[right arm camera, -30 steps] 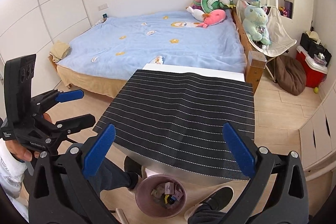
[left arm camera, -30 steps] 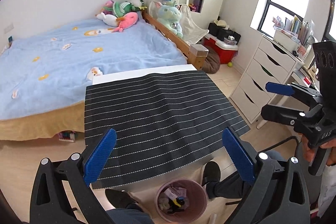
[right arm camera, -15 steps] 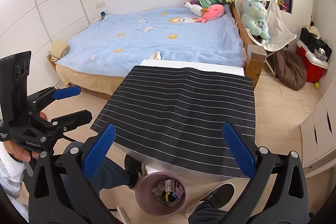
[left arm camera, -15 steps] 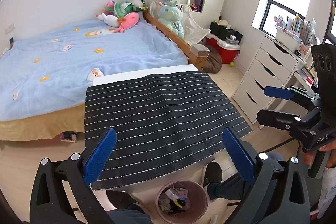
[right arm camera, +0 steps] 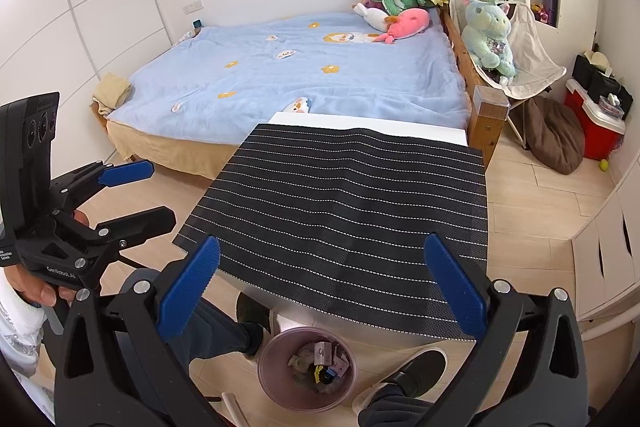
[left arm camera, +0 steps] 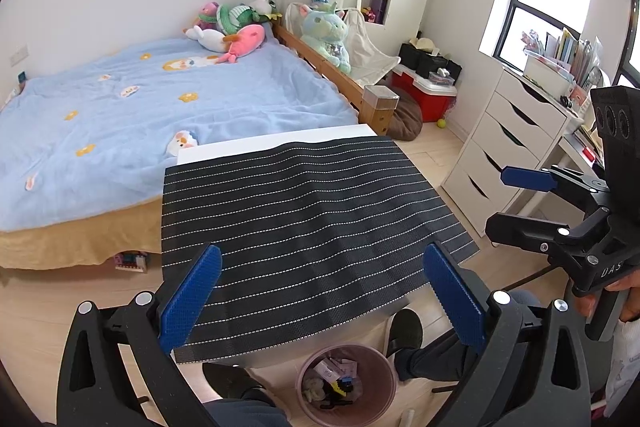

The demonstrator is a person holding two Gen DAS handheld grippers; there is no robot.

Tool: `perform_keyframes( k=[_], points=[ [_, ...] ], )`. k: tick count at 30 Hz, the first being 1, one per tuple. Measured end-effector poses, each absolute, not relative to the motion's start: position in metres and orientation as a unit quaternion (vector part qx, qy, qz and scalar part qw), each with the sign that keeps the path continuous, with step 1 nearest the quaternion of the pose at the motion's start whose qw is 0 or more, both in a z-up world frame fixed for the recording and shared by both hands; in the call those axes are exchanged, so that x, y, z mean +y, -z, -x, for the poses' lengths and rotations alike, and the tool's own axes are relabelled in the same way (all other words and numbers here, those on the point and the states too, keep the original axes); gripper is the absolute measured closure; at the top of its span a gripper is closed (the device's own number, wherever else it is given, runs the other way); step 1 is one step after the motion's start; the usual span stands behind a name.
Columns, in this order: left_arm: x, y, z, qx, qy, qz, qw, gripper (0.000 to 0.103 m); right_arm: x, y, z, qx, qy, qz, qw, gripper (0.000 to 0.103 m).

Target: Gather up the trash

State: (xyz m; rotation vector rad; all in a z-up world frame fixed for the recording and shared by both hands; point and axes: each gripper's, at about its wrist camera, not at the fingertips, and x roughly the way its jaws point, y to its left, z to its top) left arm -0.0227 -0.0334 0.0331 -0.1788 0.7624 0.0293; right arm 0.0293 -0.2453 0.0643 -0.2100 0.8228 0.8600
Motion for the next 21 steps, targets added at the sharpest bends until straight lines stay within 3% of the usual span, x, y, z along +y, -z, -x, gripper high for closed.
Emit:
perform_keyframes(
  k=[21],
  points=[
    [-0.0354,-0.0322,0.0228,0.373,-0.012,0.085,0.924,0.006,-0.2447,-0.0578,-0.0286,0.390,-0.404,0.100,0.822,0.003]
  ],
)
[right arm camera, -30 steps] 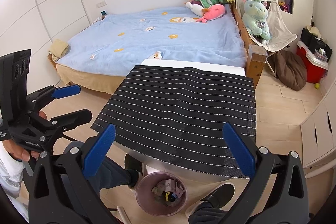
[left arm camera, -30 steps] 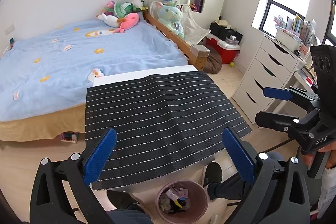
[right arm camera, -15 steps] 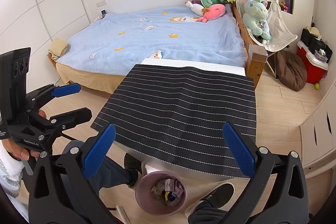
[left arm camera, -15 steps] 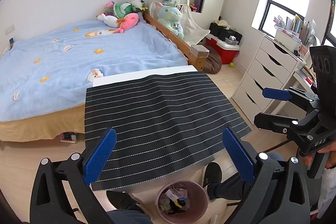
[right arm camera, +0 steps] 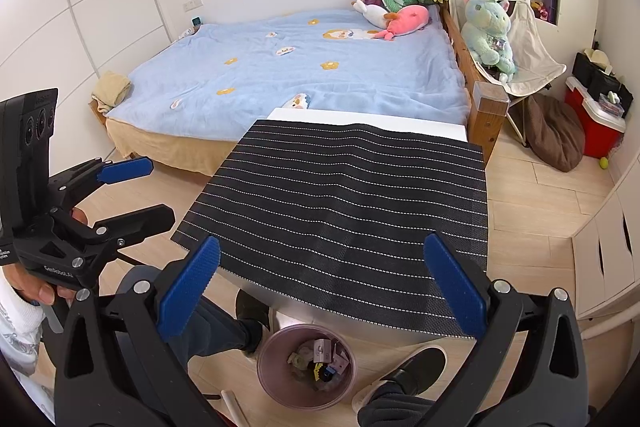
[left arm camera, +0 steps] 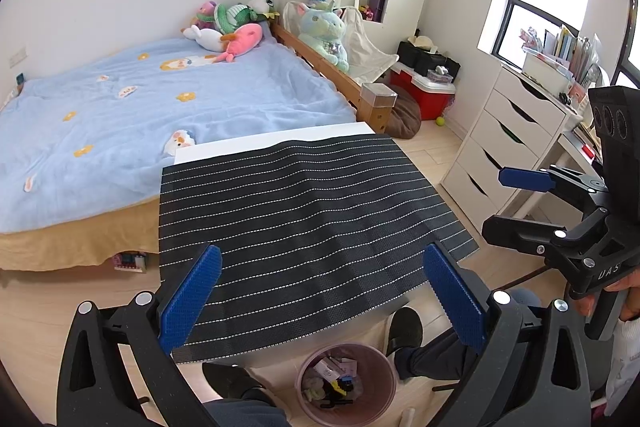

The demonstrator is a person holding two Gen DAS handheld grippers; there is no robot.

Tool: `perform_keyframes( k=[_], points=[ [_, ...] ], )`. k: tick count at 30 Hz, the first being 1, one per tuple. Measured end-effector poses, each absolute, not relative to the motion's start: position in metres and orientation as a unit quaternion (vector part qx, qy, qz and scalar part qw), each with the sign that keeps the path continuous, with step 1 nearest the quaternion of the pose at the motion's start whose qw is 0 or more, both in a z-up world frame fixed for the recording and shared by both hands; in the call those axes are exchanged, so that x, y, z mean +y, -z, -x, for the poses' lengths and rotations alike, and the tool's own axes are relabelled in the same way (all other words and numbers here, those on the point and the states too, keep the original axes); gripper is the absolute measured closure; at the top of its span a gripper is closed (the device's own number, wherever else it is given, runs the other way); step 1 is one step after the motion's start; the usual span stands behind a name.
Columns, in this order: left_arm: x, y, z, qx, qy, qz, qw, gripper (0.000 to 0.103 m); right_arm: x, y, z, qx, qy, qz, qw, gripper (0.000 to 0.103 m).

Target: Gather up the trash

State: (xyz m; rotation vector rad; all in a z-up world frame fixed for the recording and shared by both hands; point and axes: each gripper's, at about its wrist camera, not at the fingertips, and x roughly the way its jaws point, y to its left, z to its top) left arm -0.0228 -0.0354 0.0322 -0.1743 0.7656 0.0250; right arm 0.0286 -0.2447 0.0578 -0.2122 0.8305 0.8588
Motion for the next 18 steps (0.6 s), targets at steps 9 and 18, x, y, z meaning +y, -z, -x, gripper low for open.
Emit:
perform_keyframes(
  k=[9,18],
  points=[
    [-0.0373,-0.0310,0.0231,0.374,-0.014,0.084,0.924,0.006,-0.2460,-0.0560,-0.0288,0.390,-0.403,0.099,0.822,0.003],
    [-0.0361,-0.0303,0.0214,0.375,-0.011,0.083,0.923,0.006,-0.2467,-0.0571,-0.0293,0.391,-0.403,0.099,0.822,0.003]
  ],
)
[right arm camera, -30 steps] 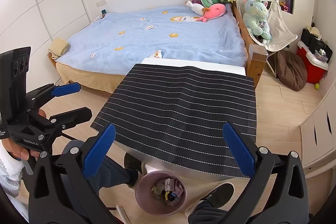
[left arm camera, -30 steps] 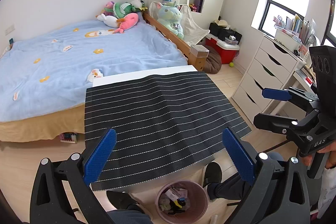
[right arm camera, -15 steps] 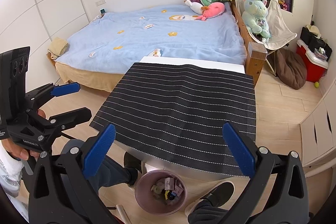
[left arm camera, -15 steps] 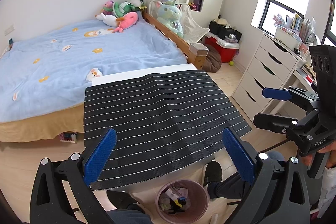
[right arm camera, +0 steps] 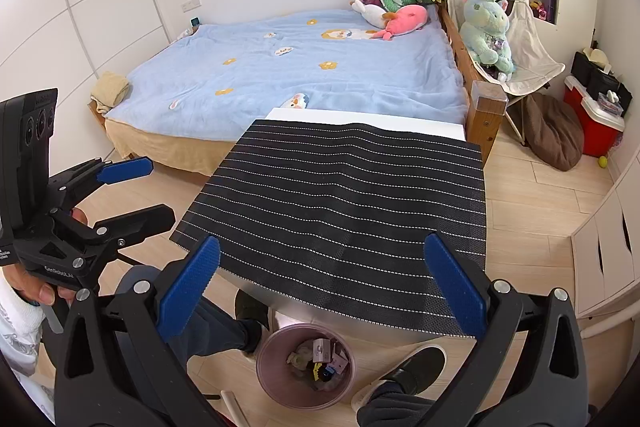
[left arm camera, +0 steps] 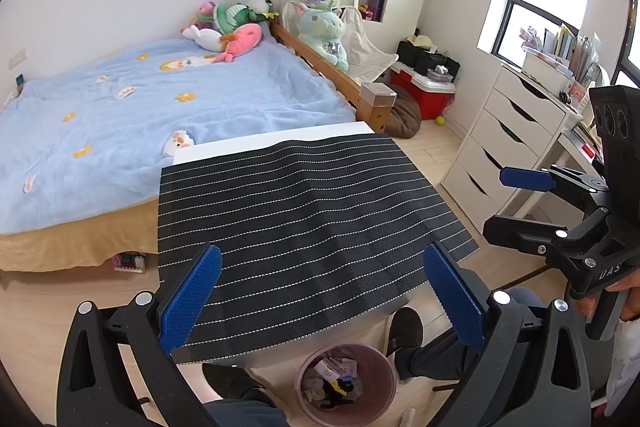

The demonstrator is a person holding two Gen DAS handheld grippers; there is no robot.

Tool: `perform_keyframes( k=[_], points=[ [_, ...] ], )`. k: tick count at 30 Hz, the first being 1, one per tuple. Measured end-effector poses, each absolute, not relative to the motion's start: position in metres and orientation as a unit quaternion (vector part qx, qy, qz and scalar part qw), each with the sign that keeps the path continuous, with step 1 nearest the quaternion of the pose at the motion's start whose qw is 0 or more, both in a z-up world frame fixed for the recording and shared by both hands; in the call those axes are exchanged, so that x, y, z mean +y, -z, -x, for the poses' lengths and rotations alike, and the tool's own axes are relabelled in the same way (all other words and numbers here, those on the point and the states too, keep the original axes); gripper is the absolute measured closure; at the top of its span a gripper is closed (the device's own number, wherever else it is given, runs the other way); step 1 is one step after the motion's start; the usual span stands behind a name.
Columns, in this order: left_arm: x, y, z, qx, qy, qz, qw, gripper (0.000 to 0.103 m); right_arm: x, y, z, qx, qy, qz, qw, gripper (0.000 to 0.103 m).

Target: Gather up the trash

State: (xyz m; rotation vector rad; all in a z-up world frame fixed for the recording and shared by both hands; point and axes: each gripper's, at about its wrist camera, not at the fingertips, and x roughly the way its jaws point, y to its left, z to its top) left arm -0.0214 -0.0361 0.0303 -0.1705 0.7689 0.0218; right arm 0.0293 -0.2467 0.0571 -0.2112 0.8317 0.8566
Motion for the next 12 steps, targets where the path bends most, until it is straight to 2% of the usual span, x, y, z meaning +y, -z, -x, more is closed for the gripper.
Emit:
perform_keyframes(
  k=[12],
  points=[
    [-0.042,-0.033,0.027,0.377,-0.010,0.069,0.924,0.006,-0.258,-0.061,-0.024,0.385,-0.401,0.102,0.825,0.003]
  ],
)
